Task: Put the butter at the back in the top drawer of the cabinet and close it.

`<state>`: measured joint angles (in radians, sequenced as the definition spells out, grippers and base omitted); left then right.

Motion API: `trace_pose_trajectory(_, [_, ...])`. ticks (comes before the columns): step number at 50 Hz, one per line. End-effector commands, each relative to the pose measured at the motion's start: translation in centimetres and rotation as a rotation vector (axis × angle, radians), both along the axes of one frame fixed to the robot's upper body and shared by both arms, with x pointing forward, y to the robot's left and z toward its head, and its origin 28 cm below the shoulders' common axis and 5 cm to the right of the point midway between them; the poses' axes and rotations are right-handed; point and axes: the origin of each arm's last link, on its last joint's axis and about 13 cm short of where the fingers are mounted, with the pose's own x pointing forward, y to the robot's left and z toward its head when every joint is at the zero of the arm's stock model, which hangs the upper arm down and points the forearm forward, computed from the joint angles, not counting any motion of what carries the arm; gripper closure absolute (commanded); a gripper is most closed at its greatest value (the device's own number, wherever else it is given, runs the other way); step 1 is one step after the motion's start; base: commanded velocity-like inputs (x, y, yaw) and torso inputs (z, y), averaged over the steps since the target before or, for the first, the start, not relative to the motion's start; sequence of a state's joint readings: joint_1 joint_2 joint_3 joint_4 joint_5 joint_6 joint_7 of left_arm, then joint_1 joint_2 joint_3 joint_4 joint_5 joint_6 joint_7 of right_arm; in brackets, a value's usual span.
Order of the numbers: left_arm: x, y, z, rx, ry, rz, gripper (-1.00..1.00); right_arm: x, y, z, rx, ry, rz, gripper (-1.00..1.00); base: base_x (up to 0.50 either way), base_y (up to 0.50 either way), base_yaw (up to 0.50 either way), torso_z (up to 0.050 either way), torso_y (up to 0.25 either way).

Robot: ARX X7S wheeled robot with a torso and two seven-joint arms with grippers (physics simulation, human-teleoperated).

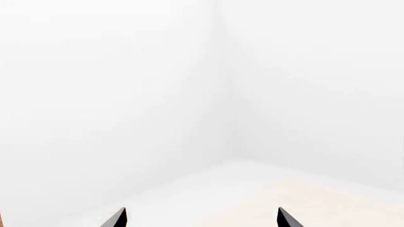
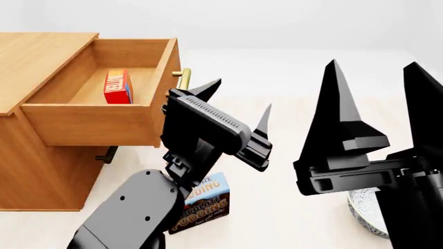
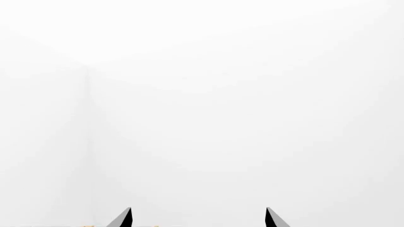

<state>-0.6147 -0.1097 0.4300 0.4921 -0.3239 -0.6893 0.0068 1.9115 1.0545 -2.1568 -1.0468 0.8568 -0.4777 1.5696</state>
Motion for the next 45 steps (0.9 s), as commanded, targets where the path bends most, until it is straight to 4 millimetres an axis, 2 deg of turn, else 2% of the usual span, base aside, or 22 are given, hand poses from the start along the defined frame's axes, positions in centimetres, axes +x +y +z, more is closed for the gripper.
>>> trace_pose_trajectory(1, [1.9,-0.5,-2.4,0.012,0.058,0.012,-1.00,0.0,0.0,-0.1,-0.004,0.001,0.003,-1.00,0.00,0.00,0.00,0.000,0.000])
trace_pose_trajectory(12, [3.4,-0.5,-3.6,0.031,0.103,0.042,-1.00,0.0,0.0,0.0,-0.006,0.002,0.002,-1.00,0.00,0.00,0.00,0.000,0.000])
trace_pose_trajectory(23, [5.9,0.7,-5.0,0.091,0.147,0.218,-1.00,-0.1,-0.1,0.1,-0.003,0.003,0.005,-1.00,0.00,0.00,0.00,0.000,0.000])
trace_pose_trajectory(34, [7.8,2.4,-5.2,0.099,0.160,0.348,-1.00,-0.1,0.0,0.3,-0.002,0.007,0.011,-1.00,0.00,0.00,0.00,0.000,0.000])
trace_pose_trajectory(45, [8.7,3.5,-4.7,0.096,0.154,0.397,-1.00,0.0,0.2,0.1,-0.002,0.014,0.020,-1.00,0.00,0.00,0.00,0.000,0.000])
